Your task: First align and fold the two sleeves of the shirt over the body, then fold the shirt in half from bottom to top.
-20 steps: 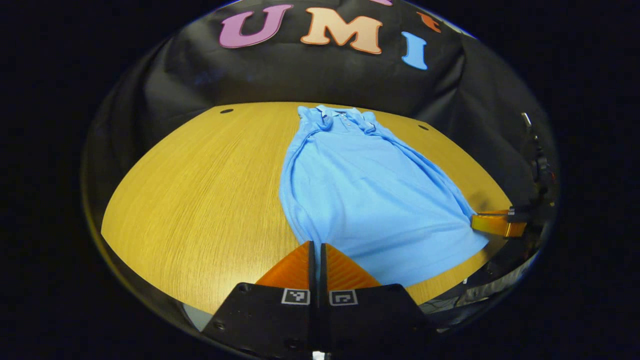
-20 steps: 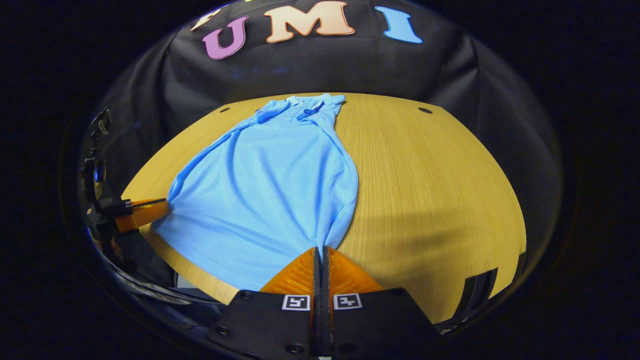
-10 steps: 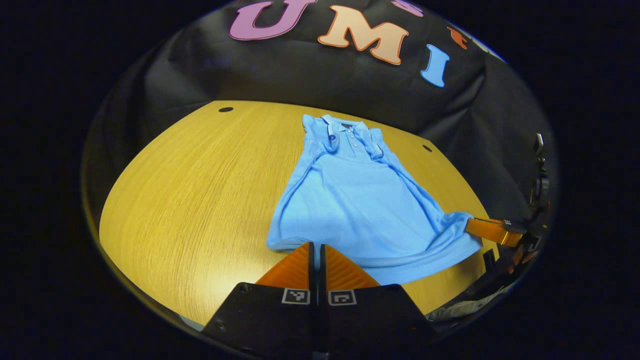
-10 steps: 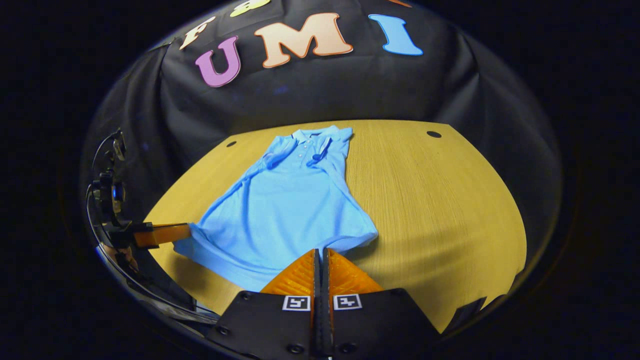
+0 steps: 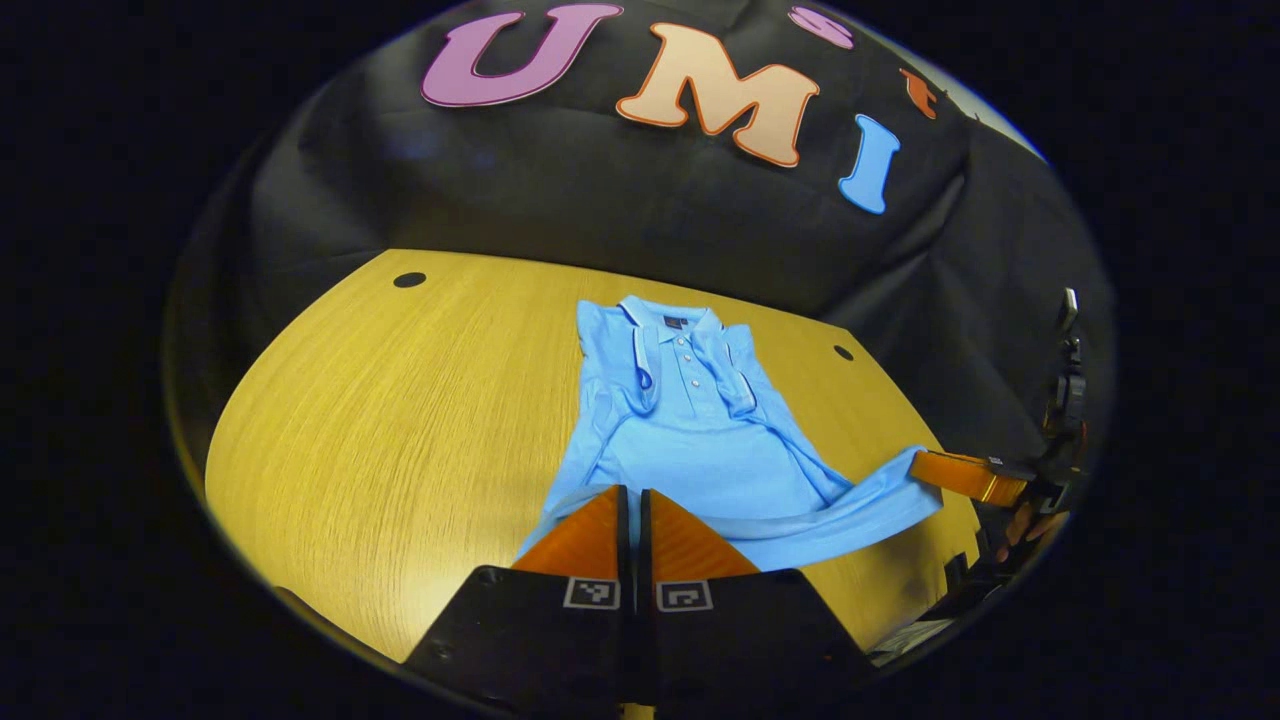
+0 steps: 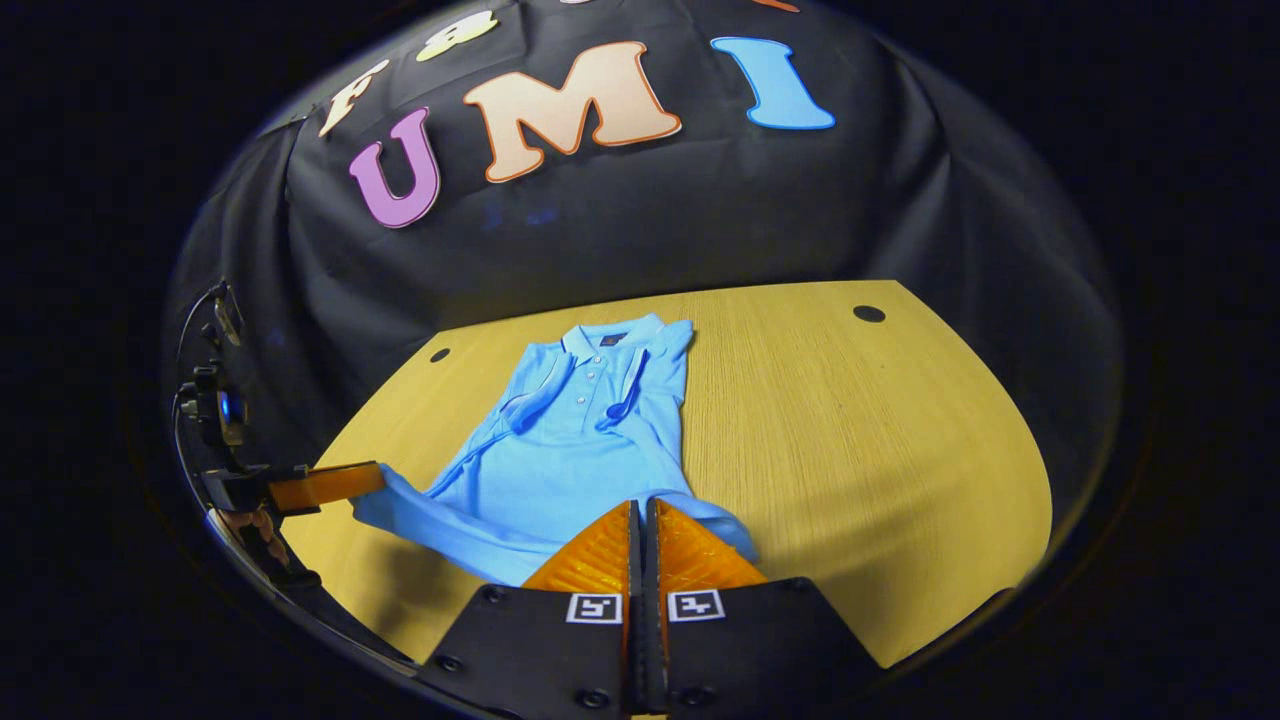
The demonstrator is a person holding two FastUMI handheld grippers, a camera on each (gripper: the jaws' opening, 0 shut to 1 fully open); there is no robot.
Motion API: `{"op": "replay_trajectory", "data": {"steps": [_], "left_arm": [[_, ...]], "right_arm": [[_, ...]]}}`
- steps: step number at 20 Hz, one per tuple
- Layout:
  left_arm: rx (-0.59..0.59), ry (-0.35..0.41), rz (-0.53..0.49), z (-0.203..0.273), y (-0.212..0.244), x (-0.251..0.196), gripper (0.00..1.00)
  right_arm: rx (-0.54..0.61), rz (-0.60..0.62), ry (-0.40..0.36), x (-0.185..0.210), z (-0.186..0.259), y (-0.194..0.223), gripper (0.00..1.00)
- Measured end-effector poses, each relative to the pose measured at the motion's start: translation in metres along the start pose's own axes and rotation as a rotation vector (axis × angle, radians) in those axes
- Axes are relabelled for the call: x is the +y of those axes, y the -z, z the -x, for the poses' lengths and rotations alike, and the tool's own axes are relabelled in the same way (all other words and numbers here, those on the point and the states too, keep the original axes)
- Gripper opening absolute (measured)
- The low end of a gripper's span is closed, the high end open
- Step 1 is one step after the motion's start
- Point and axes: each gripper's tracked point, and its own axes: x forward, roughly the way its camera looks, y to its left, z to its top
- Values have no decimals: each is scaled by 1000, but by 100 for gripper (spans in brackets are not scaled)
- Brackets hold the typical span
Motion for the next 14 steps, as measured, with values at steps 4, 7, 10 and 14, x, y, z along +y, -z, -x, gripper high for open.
{"op": "replay_trajectory", "data": {"steps": [4, 7, 10, 14], "left_arm": [[-43, 4, 6, -33, -44, 11, 0], [-81, -2, -8, -62, -85, 24, 0], [-115, 7, -10, -92, -121, 35, 0], [-129, -2, -49, -146, -152, 55, 0]], "right_arm": [[-51, 12, -7, 10, -38, -44, 2], [-94, 35, -7, 16, -72, -82, 2], [-119, 46, 4, 19, -112, -111, 2], [-141, 42, 50, 11, -170, -135, 2]]}}
